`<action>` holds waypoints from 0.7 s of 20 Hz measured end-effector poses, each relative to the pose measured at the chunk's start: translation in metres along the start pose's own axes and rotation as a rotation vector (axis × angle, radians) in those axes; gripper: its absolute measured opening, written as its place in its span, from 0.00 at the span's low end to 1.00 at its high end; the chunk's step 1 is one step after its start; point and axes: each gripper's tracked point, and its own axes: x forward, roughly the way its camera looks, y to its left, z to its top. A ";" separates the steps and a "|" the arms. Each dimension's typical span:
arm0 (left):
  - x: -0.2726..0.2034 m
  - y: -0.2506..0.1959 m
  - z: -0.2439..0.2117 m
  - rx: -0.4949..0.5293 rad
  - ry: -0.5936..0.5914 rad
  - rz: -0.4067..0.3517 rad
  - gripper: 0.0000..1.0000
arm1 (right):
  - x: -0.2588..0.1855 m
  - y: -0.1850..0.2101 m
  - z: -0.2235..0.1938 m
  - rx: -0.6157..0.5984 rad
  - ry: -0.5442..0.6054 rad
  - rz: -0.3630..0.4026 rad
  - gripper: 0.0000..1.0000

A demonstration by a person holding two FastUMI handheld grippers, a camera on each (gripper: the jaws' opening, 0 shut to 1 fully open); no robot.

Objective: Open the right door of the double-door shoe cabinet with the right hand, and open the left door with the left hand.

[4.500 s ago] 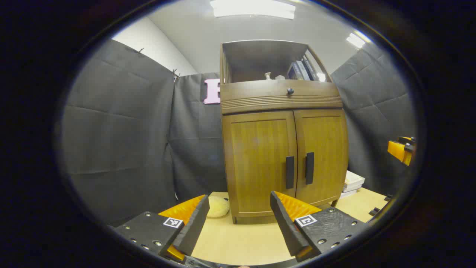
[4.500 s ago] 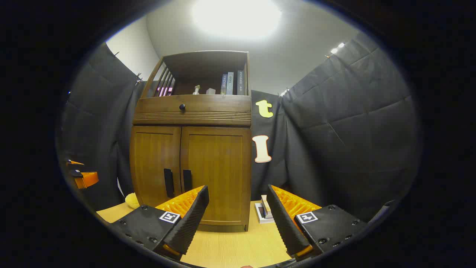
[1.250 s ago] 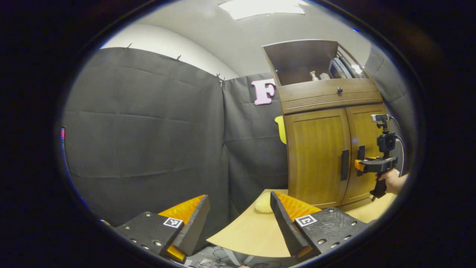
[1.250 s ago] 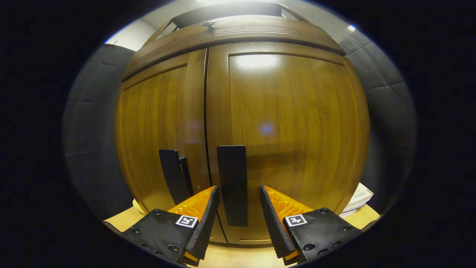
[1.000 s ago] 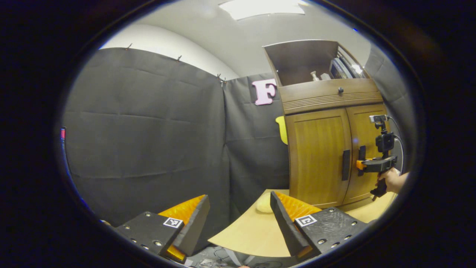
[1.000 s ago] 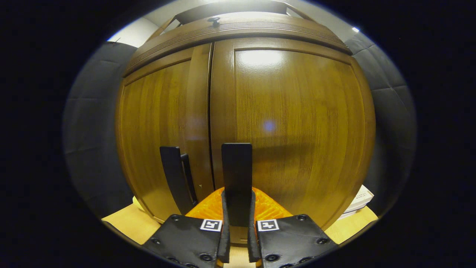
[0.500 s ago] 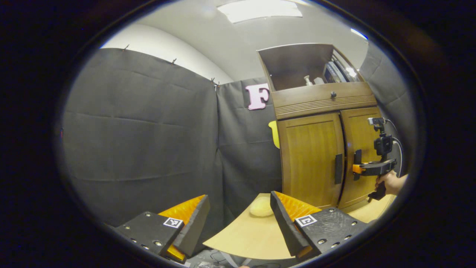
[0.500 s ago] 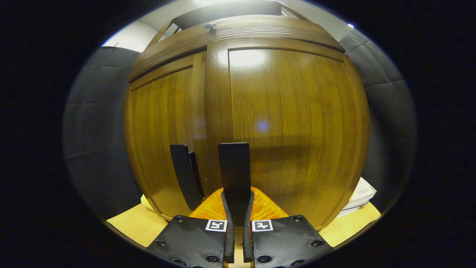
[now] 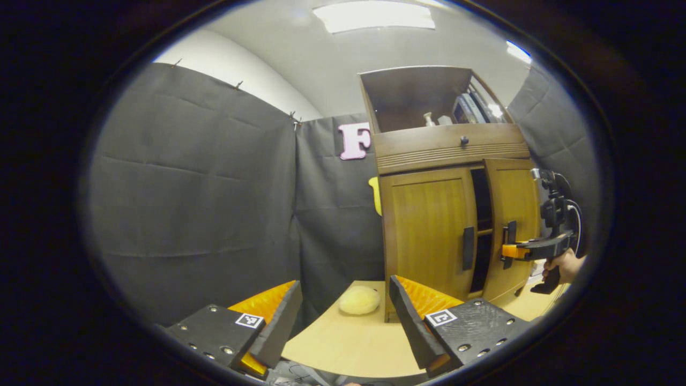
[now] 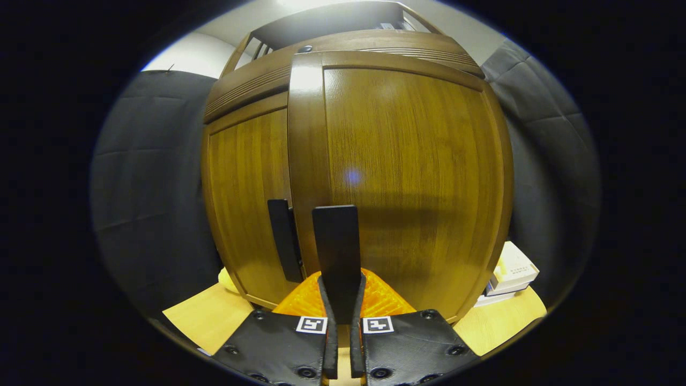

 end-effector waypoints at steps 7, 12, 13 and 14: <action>0.003 -0.010 0.001 -0.006 -0.011 -0.096 0.96 | -0.039 -0.015 -0.007 -0.013 0.004 -0.015 0.10; -0.006 -0.017 0.008 -0.011 -0.023 -0.175 0.96 | -0.066 -0.028 -0.009 -0.015 0.010 -0.040 0.10; -0.005 -0.018 0.007 -0.011 -0.025 -0.190 0.96 | -0.072 -0.032 -0.010 -0.013 0.012 -0.049 0.10; -0.005 -0.019 0.007 -0.012 -0.029 -0.203 0.96 | -0.079 -0.037 -0.010 -0.011 0.014 -0.058 0.13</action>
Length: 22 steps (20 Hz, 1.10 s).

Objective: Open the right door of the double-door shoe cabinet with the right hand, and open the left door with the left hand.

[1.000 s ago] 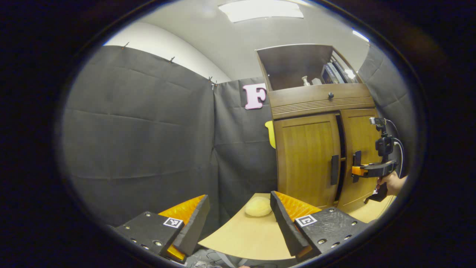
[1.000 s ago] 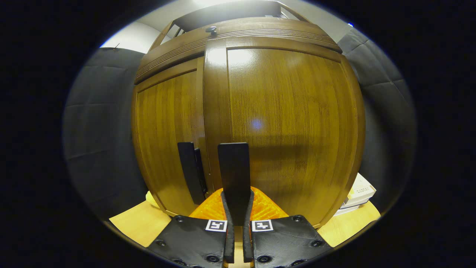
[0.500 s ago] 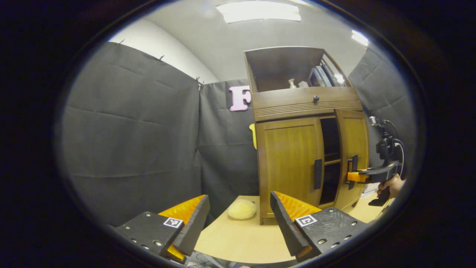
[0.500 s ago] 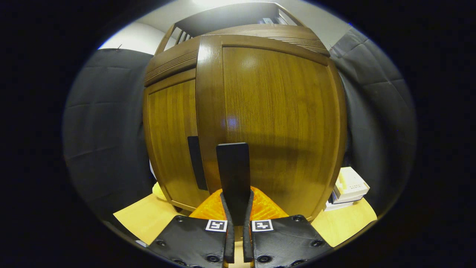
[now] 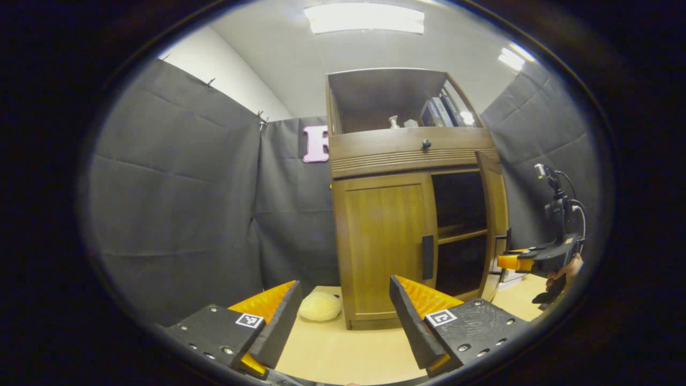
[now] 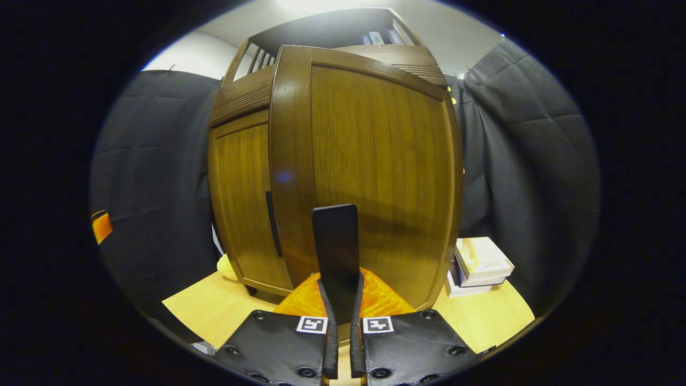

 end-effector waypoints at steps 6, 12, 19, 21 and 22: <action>0.006 -0.006 -0.002 -0.017 0.000 -0.078 0.96 | -0.030 -0.029 -0.005 0.010 0.004 -0.047 0.10; 0.008 -0.015 -0.005 -0.020 -0.004 -0.145 0.96 | -0.051 -0.055 -0.008 0.011 0.006 -0.085 0.07; 0.008 -0.020 -0.008 -0.022 0.003 -0.196 0.96 | -0.070 -0.089 -0.011 0.021 0.007 -0.135 0.09; 0.012 -0.024 -0.006 -0.019 0.005 -0.208 0.96 | -0.075 -0.099 -0.012 0.026 0.006 -0.154 0.12; 0.015 -0.026 -0.006 -0.018 0.004 -0.214 0.96 | -0.077 -0.104 -0.012 0.031 0.004 -0.164 0.06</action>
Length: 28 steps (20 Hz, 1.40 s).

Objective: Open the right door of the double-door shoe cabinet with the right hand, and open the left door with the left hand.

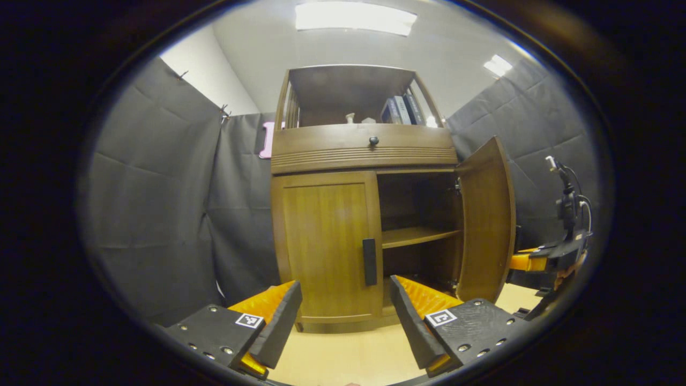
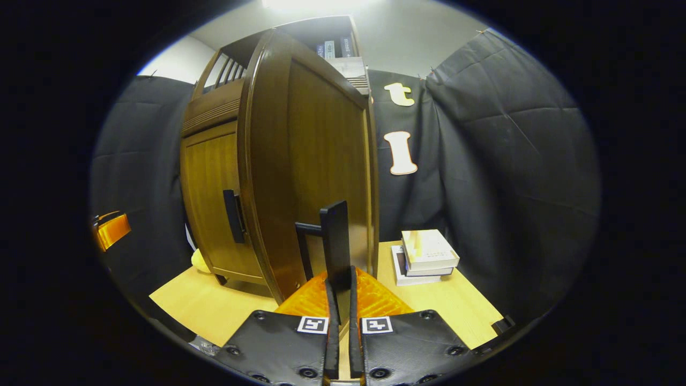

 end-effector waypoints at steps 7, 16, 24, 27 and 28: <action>0.030 -0.004 0.010 0.019 0.000 -0.035 0.96 | -0.006 -0.030 -0.001 0.020 -0.007 -0.042 0.08; 0.043 -0.018 0.014 0.040 0.002 -0.066 0.96 | -0.012 -0.067 -0.009 0.029 0.001 -0.112 0.05; 0.070 -0.022 0.014 0.052 -0.010 -0.074 0.96 | -0.020 -0.077 -0.007 0.006 0.002 -0.159 0.04; 0.086 -0.021 0.012 0.055 -0.020 -0.078 0.96 | -0.039 -0.098 -0.006 0.013 -0.013 -0.225 0.04; 0.092 -0.022 0.012 0.056 -0.022 -0.081 0.96 | -0.043 -0.099 -0.006 0.031 -0.017 -0.221 0.03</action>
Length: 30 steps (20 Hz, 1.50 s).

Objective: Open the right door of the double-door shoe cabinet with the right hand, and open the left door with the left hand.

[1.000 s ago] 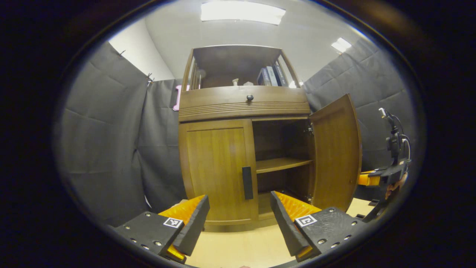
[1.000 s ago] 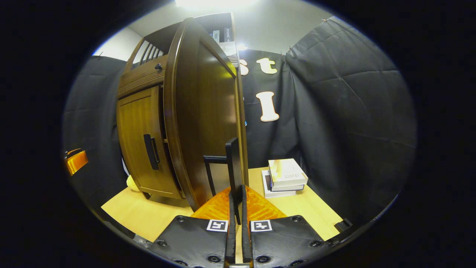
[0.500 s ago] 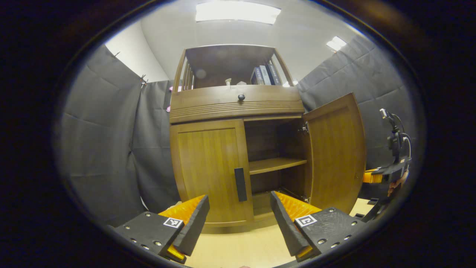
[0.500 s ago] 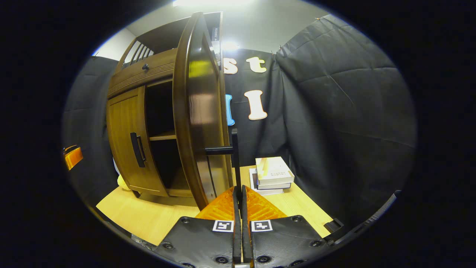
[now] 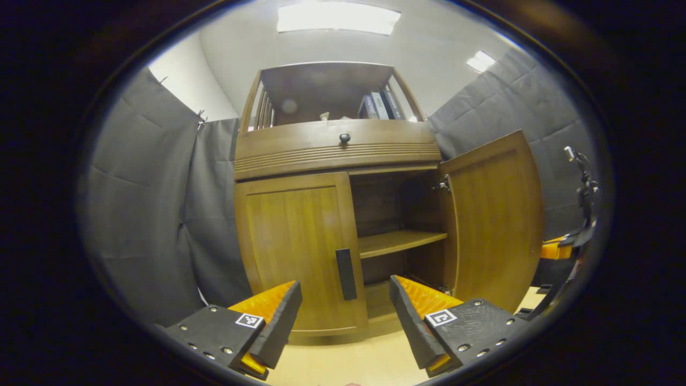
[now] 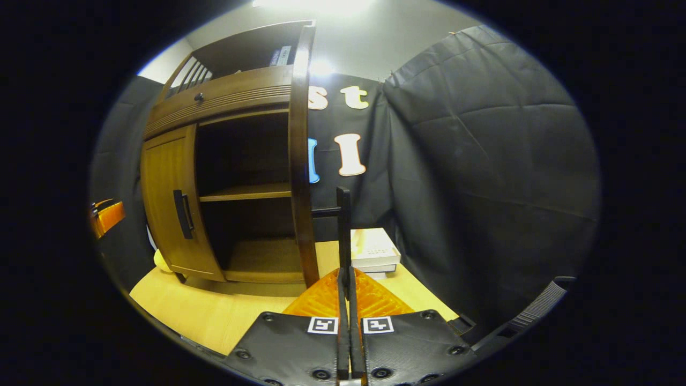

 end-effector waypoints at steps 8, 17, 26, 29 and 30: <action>0.056 -0.007 -0.015 0.015 -0.004 -0.029 0.96 | -0.052 -0.008 0.025 0.006 -0.059 -0.043 0.19; 0.131 -0.003 -0.040 -0.022 0.010 0.015 0.94 | -0.104 -0.005 0.037 -0.120 -0.130 -0.083 0.94; 0.180 0.011 -0.088 -0.045 0.082 0.051 0.96 | -0.110 -0.016 0.021 -0.107 -0.081 -0.112 0.97; 0.189 0.009 -0.101 -0.072 0.113 0.034 0.96 | -0.108 -0.016 0.016 -0.106 -0.066 -0.113 0.97; 0.192 0.007 -0.101 -0.082 0.112 0.029 0.96 | -0.108 -0.016 0.014 -0.108 -0.061 -0.114 0.97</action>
